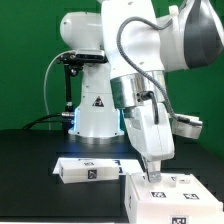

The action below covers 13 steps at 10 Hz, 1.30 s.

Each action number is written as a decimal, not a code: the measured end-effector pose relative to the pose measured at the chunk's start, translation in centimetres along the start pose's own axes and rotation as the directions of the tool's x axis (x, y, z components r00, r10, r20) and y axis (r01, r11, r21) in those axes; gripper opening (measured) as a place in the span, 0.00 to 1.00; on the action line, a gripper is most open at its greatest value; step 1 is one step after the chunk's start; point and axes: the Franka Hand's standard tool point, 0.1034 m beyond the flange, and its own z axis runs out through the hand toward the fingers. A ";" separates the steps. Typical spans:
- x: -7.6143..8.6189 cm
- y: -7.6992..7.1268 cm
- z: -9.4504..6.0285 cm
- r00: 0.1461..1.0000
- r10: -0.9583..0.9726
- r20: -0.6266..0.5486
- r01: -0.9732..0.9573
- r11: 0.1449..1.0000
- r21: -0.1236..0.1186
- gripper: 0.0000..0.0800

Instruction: Assemble cabinet

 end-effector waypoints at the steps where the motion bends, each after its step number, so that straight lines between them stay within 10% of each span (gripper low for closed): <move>1: 0.0 -0.1 0.0 1.000 0.000 0.004 0.000 1.000 -0.006 0.08; 4: 0.0 -0.2 -0.2 1.000 0.001 0.022 0.000 0.999 -0.042 0.08; 7: 0.6 -0.1 -0.8 0.999 -0.019 0.035 0.021 0.999 -0.047 0.34; 9: 1.4 0.5 -2.6 0.997 -0.047 0.068 0.051 0.997 -0.061 0.75; 13: 1.8 5.4 -6.2 0.988 0.133 0.076 -0.126 0.988 -0.088 0.81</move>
Offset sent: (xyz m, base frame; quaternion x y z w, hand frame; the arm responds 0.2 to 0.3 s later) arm 0.0050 0.0027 0.0091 -0.0542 -0.0038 -0.0313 0.9980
